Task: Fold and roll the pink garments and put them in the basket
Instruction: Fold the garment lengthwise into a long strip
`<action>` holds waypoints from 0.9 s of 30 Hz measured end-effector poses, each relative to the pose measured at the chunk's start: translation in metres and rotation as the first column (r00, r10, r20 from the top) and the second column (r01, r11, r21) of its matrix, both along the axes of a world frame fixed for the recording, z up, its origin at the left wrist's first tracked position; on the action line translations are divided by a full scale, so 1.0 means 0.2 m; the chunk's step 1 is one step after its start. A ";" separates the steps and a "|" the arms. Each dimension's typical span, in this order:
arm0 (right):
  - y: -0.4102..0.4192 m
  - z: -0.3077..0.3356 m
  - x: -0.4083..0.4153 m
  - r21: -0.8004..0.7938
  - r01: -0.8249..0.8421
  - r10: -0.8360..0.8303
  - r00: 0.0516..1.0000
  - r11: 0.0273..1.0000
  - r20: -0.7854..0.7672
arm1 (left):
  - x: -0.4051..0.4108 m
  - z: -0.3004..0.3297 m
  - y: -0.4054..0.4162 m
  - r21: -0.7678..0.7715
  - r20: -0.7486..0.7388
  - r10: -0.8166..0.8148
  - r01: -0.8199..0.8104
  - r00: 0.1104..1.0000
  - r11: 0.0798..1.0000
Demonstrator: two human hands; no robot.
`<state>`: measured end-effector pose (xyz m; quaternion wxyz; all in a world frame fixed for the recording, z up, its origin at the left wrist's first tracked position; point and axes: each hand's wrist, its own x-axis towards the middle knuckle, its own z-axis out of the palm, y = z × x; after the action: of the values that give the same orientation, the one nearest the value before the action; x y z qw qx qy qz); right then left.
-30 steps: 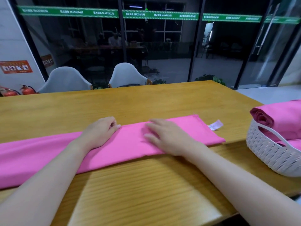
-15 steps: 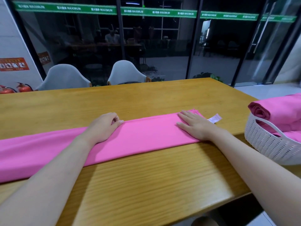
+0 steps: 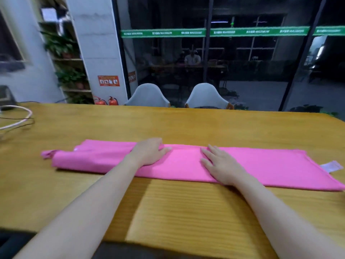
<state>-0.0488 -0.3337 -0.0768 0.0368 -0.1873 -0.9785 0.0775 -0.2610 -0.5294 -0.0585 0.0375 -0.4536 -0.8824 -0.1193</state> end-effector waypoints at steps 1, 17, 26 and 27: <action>0.01 0.00 0.01 -0.006 -0.011 0.011 1.000 1.000 0.017 | -0.04 -0.01 -0.10 0.004 0.009 0.040 -0.040 0.999 0.999; 0.04 0.07 0.29 0.109 -0.130 0.130 0.992 0.986 0.009 | 0.13 0.05 -0.78 0.015 0.225 0.148 -0.155 0.963 0.988; -0.49 0.14 -0.30 0.082 -0.352 0.361 0.897 0.932 -0.255 | -0.02 0.09 -1.00 0.073 0.280 0.054 -0.078 0.959 0.994; -0.53 0.13 -0.34 0.067 -0.374 0.377 0.883 0.925 -0.280 | -0.03 0.09 -1.03 0.033 0.242 0.090 -0.101 0.966 0.994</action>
<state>-0.1176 -0.4391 -0.0514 0.1639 0.0190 -0.9808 0.1040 -0.2678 -0.7350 -0.0413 -0.0538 -0.3917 -0.8984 -0.1911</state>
